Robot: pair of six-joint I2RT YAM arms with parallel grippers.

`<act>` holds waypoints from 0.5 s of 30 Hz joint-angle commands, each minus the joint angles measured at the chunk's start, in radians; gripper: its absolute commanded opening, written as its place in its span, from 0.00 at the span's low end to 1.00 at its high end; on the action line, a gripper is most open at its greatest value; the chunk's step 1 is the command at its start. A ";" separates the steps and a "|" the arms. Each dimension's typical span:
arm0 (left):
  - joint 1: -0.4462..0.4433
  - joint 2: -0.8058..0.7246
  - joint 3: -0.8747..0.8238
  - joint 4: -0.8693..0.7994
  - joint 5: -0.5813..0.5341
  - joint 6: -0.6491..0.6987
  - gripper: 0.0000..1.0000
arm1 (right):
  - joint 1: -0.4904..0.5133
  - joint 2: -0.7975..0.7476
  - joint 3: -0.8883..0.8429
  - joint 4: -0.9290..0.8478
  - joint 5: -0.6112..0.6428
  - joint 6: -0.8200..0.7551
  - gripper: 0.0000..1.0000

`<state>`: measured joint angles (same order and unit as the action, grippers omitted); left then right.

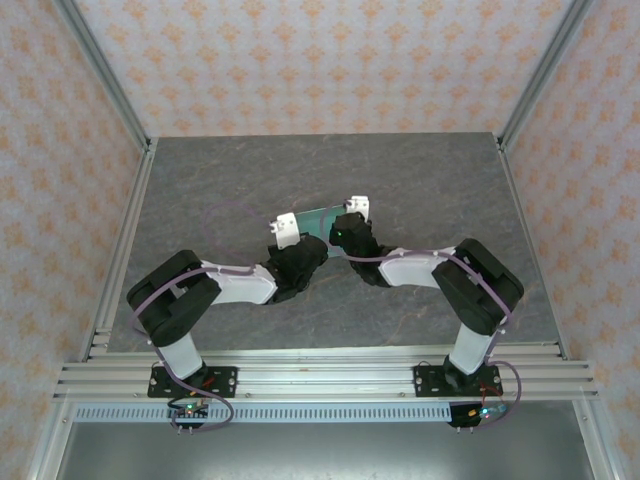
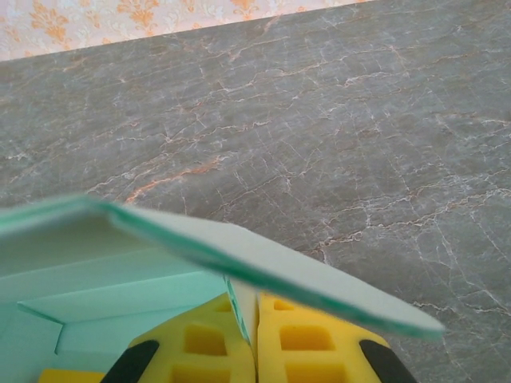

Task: Fold the paper box

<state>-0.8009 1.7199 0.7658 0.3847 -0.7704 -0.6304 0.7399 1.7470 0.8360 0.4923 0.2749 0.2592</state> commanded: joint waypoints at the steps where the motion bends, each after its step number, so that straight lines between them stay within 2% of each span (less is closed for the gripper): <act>1: 0.000 0.035 -0.052 -0.028 -0.114 -0.024 0.06 | -0.007 0.005 -0.054 -0.021 0.064 0.063 0.06; 15: -0.021 0.086 -0.111 0.050 -0.177 0.001 0.06 | 0.027 0.054 -0.170 0.159 0.126 0.056 0.08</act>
<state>-0.8333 1.7641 0.7029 0.5095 -0.8425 -0.6250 0.7815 1.7618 0.7200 0.6773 0.3218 0.2771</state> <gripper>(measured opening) 0.065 0.079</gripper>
